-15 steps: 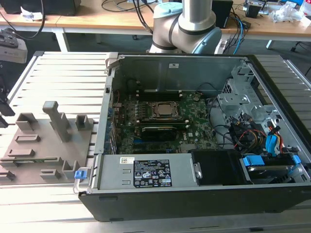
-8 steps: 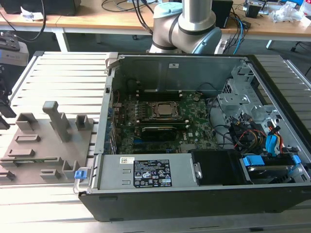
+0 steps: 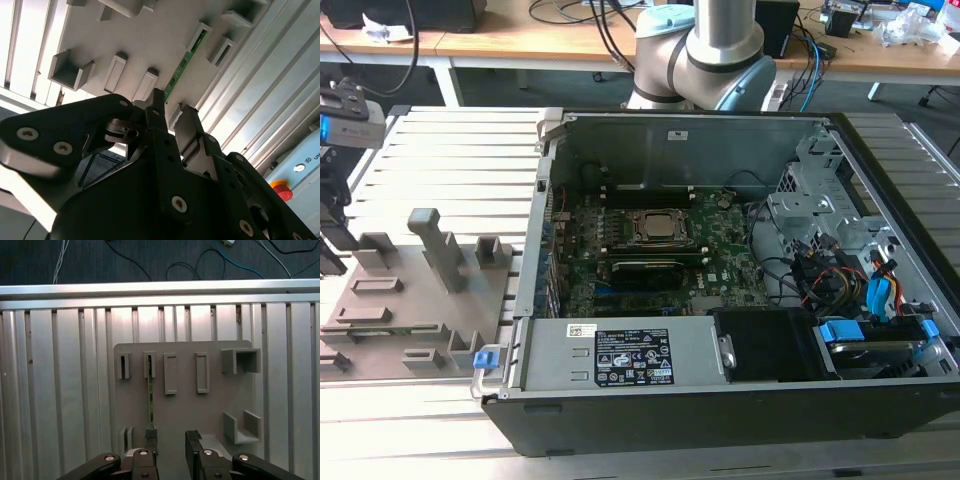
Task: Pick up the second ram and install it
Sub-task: 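Pick up the second ram and move it above second insertion slot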
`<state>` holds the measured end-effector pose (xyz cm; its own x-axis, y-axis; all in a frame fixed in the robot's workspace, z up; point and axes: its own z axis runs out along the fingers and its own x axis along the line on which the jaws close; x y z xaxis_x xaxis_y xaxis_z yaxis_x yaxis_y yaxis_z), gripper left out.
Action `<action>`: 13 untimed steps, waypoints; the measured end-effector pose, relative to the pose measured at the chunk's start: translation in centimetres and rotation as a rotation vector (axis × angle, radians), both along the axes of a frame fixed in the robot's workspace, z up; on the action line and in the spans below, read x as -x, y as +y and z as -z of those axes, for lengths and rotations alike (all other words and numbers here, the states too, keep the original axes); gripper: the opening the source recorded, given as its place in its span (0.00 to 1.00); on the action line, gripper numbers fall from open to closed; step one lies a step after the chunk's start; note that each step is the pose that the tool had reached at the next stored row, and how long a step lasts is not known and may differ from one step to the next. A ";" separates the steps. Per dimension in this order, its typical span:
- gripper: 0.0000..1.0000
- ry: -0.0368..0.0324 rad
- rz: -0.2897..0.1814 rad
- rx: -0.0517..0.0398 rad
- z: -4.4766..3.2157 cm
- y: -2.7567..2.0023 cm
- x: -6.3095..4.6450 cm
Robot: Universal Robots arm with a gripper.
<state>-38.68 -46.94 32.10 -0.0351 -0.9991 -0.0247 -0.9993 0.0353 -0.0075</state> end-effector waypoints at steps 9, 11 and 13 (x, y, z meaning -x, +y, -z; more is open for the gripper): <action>0.36 0.0000 0.000 -0.0001 0.99 0.00 0.0; 0.36 0.0001 0.000 0.0000 1.28 0.00 0.0; 0.36 0.0000 0.000 0.0000 1.52 0.00 0.0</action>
